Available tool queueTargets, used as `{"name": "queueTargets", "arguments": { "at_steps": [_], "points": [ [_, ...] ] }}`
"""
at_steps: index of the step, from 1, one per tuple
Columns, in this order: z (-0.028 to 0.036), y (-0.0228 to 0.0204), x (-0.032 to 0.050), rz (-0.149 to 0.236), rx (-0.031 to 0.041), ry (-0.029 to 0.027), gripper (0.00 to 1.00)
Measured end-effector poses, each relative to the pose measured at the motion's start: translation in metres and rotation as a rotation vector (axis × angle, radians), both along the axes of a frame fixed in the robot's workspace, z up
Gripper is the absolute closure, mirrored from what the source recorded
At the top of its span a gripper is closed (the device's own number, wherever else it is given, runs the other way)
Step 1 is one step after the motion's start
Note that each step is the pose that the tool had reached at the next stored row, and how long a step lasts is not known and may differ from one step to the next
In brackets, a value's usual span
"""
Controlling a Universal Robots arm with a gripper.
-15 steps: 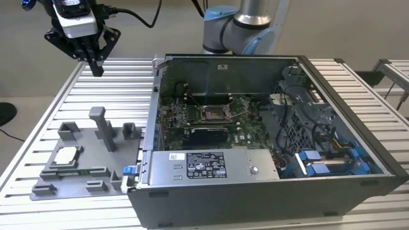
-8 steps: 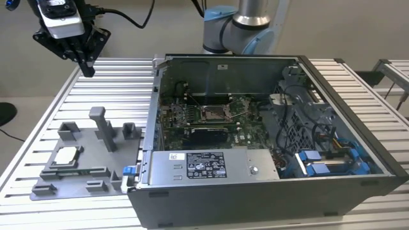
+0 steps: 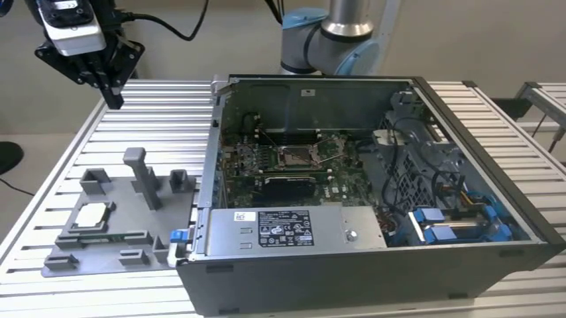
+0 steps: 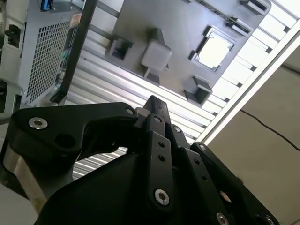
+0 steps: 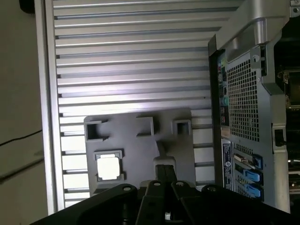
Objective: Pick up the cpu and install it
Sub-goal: 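Pick up the cpu and move it towards the insertion slot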
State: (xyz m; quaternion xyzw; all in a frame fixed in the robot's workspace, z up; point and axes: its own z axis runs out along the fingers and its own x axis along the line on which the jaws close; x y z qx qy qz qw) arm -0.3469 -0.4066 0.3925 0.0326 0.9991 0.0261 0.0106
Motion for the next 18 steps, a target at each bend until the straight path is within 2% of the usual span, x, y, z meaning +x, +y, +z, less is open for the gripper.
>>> {"name": "queueTargets", "arguments": {
  "at_steps": [9, 18],
  "points": [
    [-0.0001, -0.0010, -0.0132, 0.047, -0.0001, -0.0026, 1.00],
    [-0.0006, -0.0039, -0.0322, 0.083, 0.0000, -0.0032, 1.00]
  ]
}}
